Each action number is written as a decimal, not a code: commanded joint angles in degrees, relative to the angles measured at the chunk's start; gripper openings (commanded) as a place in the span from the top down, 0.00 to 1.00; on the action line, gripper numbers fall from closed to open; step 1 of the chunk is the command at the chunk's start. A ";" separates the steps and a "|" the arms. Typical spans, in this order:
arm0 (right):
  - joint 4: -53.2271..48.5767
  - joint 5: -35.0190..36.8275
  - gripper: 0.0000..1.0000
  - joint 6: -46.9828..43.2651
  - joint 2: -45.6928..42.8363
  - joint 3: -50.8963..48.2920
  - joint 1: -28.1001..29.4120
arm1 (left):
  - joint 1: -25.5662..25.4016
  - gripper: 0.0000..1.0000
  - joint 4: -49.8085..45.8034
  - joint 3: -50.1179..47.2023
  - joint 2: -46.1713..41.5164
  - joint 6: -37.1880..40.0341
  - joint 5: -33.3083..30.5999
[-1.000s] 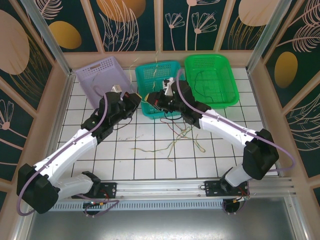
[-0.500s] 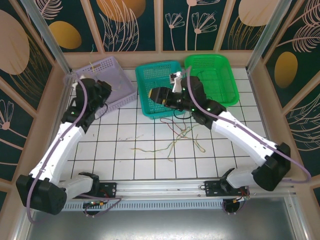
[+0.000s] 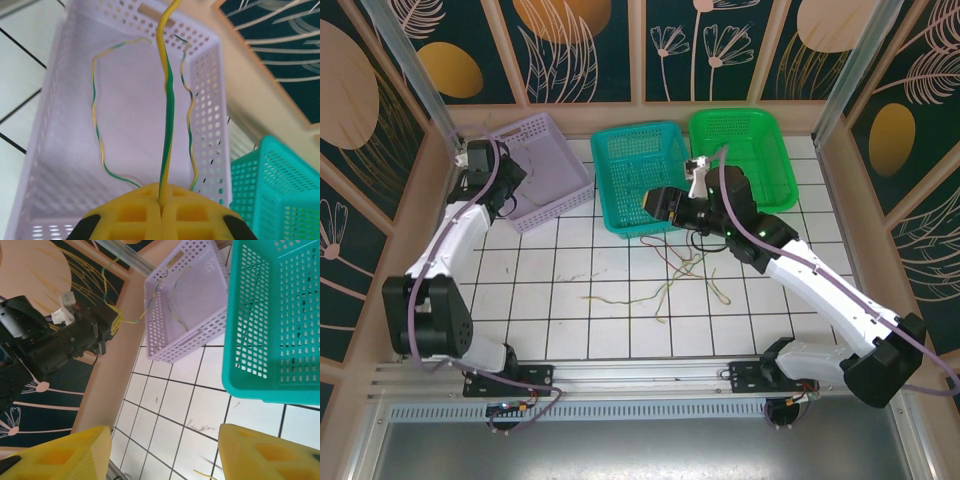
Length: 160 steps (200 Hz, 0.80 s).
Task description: Untangle the cables
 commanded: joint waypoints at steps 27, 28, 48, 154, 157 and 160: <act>-0.83 -0.22 0.41 -0.21 -2.70 -1.88 -2.39 | 0.25 1.00 5.01 1.57 6.55 4.12 7.11; -0.83 -0.24 0.41 -0.20 -2.71 -1.93 -2.44 | 0.24 1.00 4.96 1.62 6.66 4.26 7.12; -0.83 -0.69 0.41 -0.24 -2.60 -2.14 -3.01 | 0.46 1.00 3.10 3.69 9.64 7.04 7.45; -1.58 -1.89 0.41 -0.21 -2.19 -2.32 -3.98 | 1.89 0.40 -8.91 14.60 19.80 17.38 -3.78; -1.62 -1.86 0.41 -0.22 -2.20 -2.33 -3.99 | 1.89 0.40 -9.04 14.63 19.65 17.54 -3.96; -1.68 -1.88 0.41 -0.20 -2.20 -2.40 -4.05 | 1.89 0.40 -9.13 14.67 19.36 17.66 -4.14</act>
